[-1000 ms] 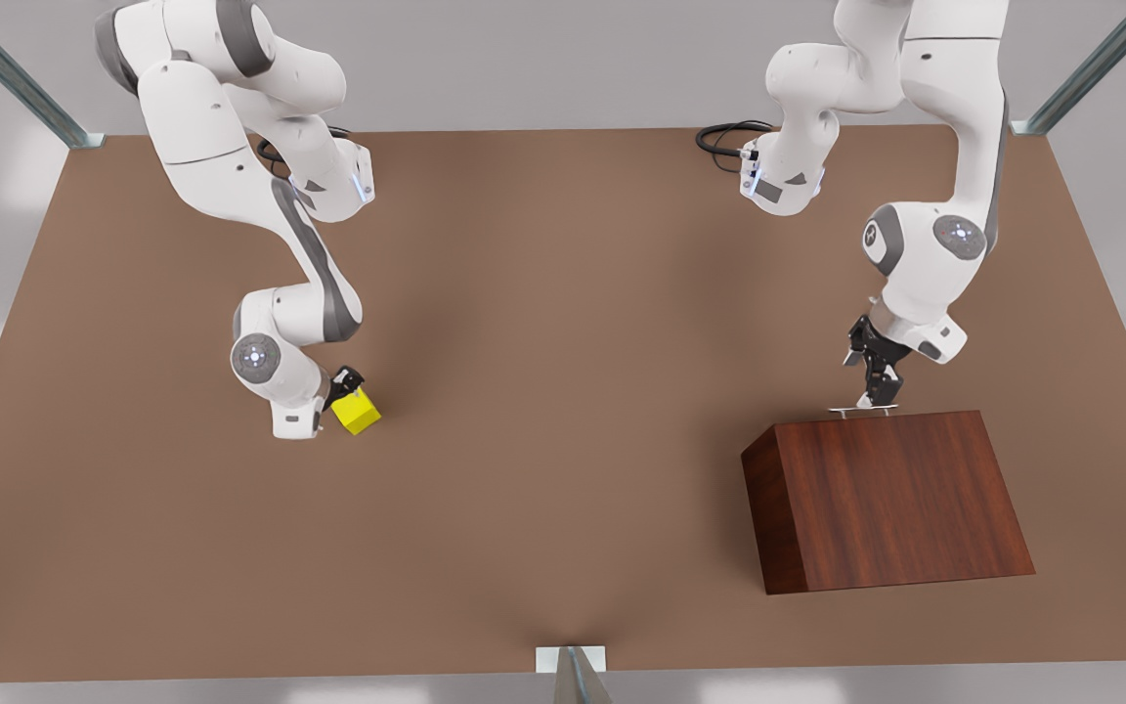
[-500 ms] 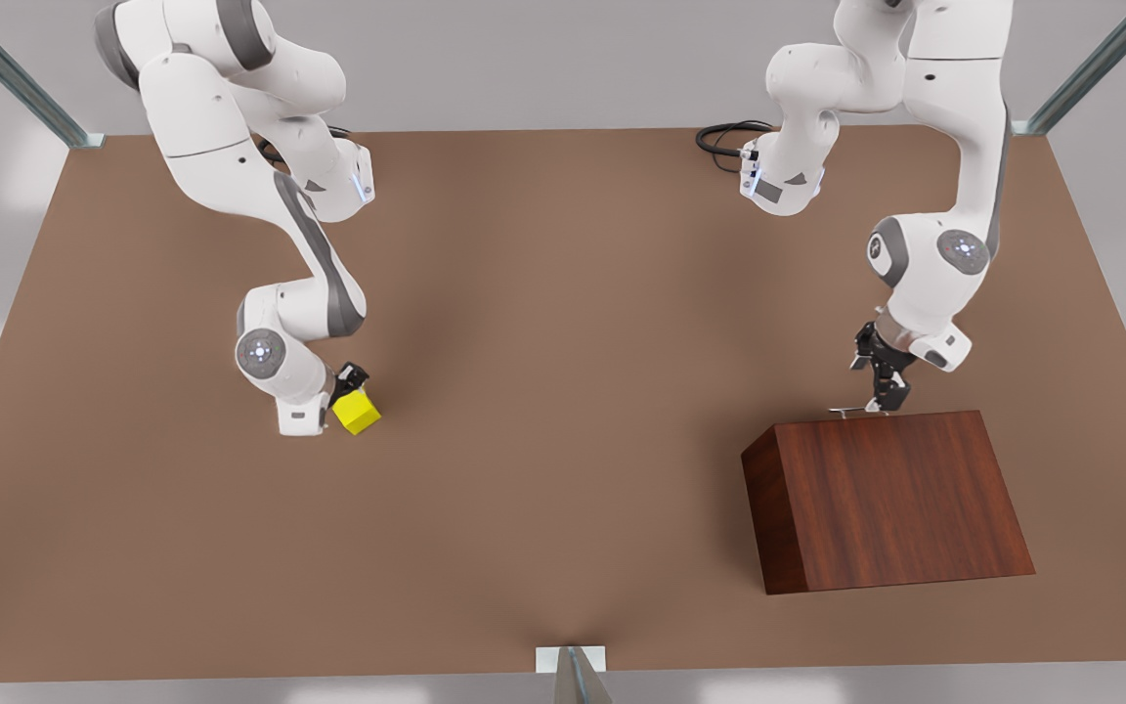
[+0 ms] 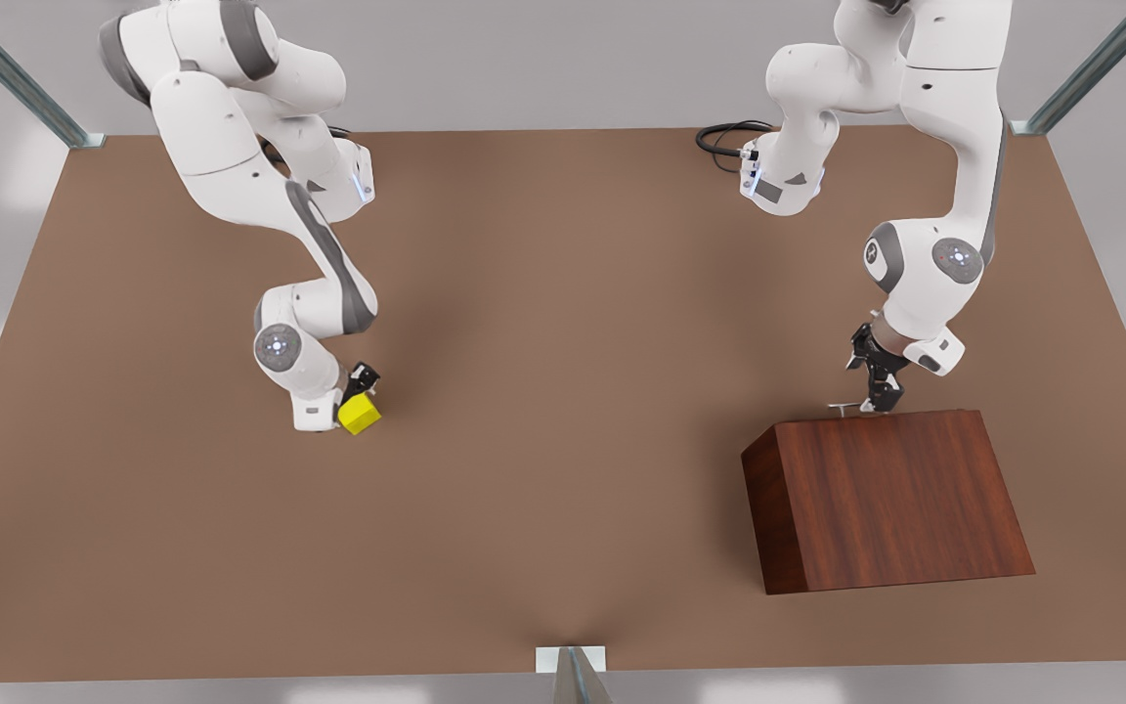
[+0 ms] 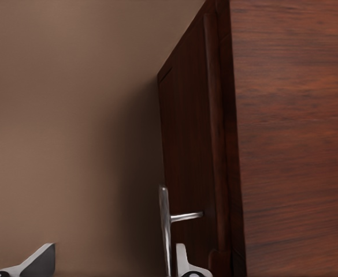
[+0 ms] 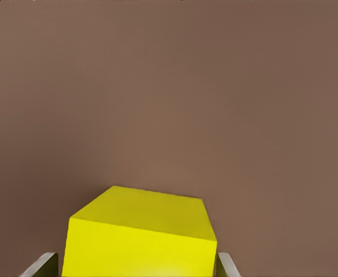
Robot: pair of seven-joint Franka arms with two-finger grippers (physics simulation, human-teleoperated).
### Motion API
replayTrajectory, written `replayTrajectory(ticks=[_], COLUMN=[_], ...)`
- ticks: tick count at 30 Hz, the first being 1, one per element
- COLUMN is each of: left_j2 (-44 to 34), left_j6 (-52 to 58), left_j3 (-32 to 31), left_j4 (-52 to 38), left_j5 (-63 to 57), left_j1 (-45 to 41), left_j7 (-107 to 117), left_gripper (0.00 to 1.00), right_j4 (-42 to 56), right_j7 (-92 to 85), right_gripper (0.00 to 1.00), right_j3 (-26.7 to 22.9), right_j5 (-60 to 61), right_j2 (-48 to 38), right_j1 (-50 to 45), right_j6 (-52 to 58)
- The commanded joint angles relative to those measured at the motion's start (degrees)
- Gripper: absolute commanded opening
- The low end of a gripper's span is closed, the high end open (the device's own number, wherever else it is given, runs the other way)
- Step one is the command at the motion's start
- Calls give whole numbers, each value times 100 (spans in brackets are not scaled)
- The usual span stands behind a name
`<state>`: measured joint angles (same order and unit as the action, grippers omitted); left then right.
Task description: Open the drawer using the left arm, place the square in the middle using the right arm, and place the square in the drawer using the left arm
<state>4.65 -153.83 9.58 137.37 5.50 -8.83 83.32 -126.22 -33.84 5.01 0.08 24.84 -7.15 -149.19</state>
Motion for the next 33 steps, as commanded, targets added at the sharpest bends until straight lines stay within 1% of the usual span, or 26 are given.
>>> replayTrajectory(ticks=[1,4,7,9,10,11,13,15,17,20,21,22,23,25,26,27,28,29,30,31,33], left_j2=[-8,-61,-87,-149,-272,-298,-351,-386,-395,-456,-500,-518,-562,-623,-685,-746,-826,-852,-948,-984,-1063], left_j6=[20,117,125,134,152,222,248,266,257,266,266,301,345,451,503,521,530,547,547,547,556], left_j3=[0,9,9,9,0,9,0,9,0,9,9,9,9,9,9,9,9,9,9,9,9], left_j4=[1,80,159,185,300,300,361,396,467,537,581,590,590,590,598,677,757,765,862,888,1003], left_j5=[-5,-22,-22,-22,-22,-22,-22,-22,-22,-22,-22,-22,-22,-22,-22,-22,-22,-22,-31,-31,-31], left_j1=[5,-4,-4,5,5,5,-4,-4,-4,-4,4,-4,-4,-4,-4,-4,-4,-4,-4,-4,-4], left_j7=[0,-27,-27,-27,-27,-27,-27,-27,-27,-27,-27,-27,-27,-27,-27,-27,-27,-27,-36,-36,-36], left_gripper=[100,100,100,100,100,100,100,100,100,100,100,100,100,100,100,100,100,100,100,100,100], right_j4=[1,1,45,45,45,54,54,54,54,256,396,572,835,1459,1943,2485,3513,4094,4439,4580,4598], right_j7=[0,26,281,281,281,290,316,316,307,544,904,1466,2290,3655,4341,4805,5211,5369,5510,5546,5528], right_gripper=[100,100,84,69,65,64,65,61,61,61,61,61,61,61,61,61,61,61,61,61,61], right_j3=[0,0,0,9,0,9,9,9,9,35,35,44,35,35,26,26,26,0,-105,-114,-114], right_j5=[0,0,0,0,0,0,0,0,-8,-8,-8,-8,0,70,211,290,255,229,220,150,-79], right_j2=[20,109,100,82,82,82,73,65,38,-182,-252,-278,-278,11,319,608,1266,1671,1972,2112,2218], right_j1=[-5,-5,-14,-14,-14,-14,-23,-23,-23,-356,-620,-963,-1497,-2307,-2764,-3133,-3511,-3722,-4074,-4171,-4277], right_j6=[-22,-75,13,4,13,13,22,22,22,400,602,760,848,989,1032,1321,1866,1938,1912,1920,1859])
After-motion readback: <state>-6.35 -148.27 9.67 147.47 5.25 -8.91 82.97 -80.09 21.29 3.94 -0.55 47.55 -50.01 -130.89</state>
